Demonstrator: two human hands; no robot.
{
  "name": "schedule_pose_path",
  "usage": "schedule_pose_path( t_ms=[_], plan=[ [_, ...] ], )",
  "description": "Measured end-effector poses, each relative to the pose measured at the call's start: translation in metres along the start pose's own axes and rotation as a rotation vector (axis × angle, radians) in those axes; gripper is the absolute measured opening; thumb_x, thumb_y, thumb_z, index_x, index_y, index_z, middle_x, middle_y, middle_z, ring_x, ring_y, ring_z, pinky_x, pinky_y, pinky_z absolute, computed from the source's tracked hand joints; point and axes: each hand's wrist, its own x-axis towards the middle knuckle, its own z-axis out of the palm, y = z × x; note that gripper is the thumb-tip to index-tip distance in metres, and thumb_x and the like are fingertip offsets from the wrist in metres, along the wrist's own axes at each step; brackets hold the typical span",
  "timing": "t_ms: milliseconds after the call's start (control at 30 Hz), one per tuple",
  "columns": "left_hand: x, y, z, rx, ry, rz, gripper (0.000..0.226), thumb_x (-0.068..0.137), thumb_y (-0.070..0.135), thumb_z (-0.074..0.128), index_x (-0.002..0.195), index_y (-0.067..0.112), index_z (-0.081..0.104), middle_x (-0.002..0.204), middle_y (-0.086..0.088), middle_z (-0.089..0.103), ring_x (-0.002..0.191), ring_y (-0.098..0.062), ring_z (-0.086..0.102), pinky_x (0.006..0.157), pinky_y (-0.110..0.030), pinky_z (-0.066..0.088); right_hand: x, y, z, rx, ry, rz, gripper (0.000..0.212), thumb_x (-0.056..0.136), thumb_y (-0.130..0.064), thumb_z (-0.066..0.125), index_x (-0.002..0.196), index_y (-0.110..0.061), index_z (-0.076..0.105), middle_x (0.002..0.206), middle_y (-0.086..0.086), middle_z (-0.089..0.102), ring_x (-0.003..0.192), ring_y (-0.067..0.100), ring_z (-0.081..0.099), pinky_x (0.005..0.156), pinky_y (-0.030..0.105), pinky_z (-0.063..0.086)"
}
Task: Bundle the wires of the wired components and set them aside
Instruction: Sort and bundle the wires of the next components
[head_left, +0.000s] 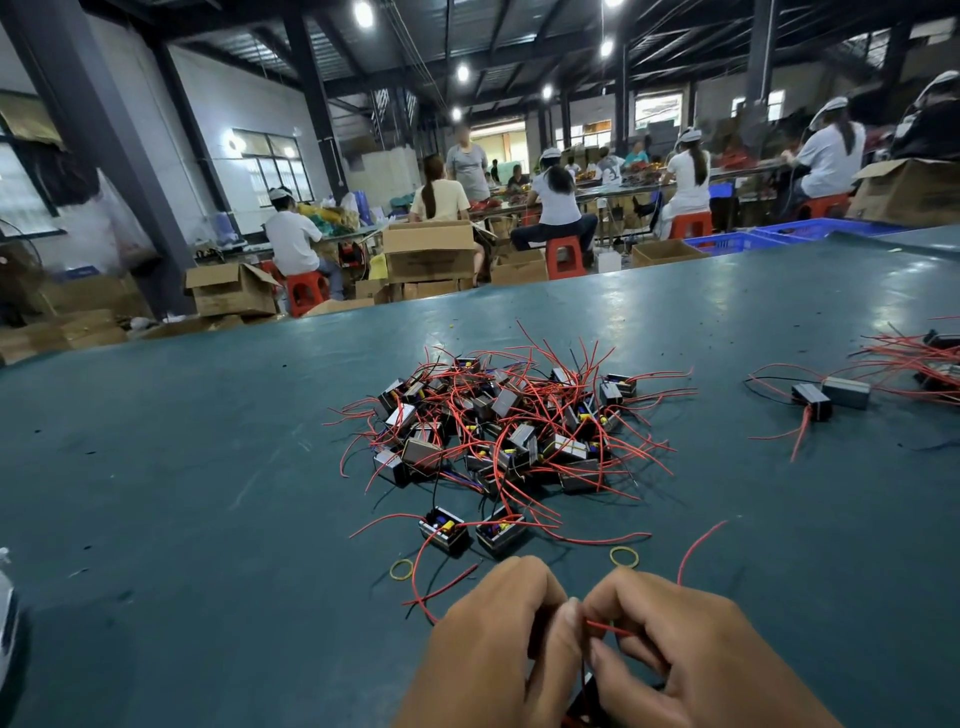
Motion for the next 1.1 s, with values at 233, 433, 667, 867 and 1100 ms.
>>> schedule_pose_path(
  t_ms=[233, 433, 667, 867, 1100],
  plan=[
    [0.000, 0.000, -0.002, -0.084, -0.031, -0.073, 0.023, 0.083, 0.045, 0.050, 0.064, 0.033, 0.044, 0.064, 0.020, 0.052, 0.057, -0.001, 0.045, 0.055, -0.014, 0.031, -0.004, 0.000, 0.004, -0.037, 0.043, -0.064, 0.005, 0.075, -0.030, 0.060, 0.073, -0.025, 0.062, 0.059, -0.028, 0.046, 0.049, -0.011, 0.045, 0.052, -0.002, 0.029],
    [0.002, 0.003, 0.000, -0.305, -0.053, -0.192, 0.013, 0.078, 0.041, 0.054, 0.074, 0.029, 0.055, 0.050, 0.012, 0.045, 0.050, -0.003, 0.039, 0.053, -0.018, 0.031, -0.005, 0.001, 0.004, 0.052, 0.039, -0.017, 0.009, 0.074, -0.023, 0.063, 0.072, -0.029, 0.057, 0.057, -0.029, 0.049, 0.048, -0.009, 0.045, 0.051, -0.001, 0.030],
    [0.003, -0.008, 0.001, -0.470, -0.205, -0.214, 0.020, 0.083, 0.040, 0.063, 0.087, 0.020, 0.067, 0.072, 0.005, 0.064, 0.065, -0.008, 0.052, 0.062, -0.022, 0.038, -0.002, 0.006, 0.002, 0.197, 0.081, 0.133, 0.022, 0.081, -0.010, 0.071, 0.068, -0.023, 0.059, 0.042, -0.012, 0.039, 0.043, 0.005, 0.036, 0.048, 0.011, 0.029],
    [0.005, -0.015, -0.002, -0.499, -0.225, -0.224, 0.011, 0.085, 0.031, 0.068, 0.086, 0.020, 0.069, 0.074, -0.002, 0.070, 0.070, -0.013, 0.060, 0.066, -0.027, 0.048, 0.000, 0.011, 0.001, 0.287, 0.027, 0.149, 0.016, 0.086, -0.013, 0.068, 0.076, -0.023, 0.062, 0.051, -0.007, 0.044, 0.048, 0.003, 0.036, 0.050, 0.012, 0.030],
    [0.005, -0.018, -0.010, -0.284, -0.200, -0.111, 0.013, 0.089, 0.040, 0.065, 0.089, 0.027, 0.066, 0.074, 0.002, 0.068, 0.061, -0.008, 0.055, 0.061, -0.032, 0.045, 0.001, 0.019, -0.001, 0.263, 0.038, 0.090, 0.015, 0.092, -0.023, 0.064, 0.079, -0.029, 0.059, 0.060, -0.003, 0.051, 0.055, 0.001, 0.041, 0.053, 0.018, 0.035]
  ],
)
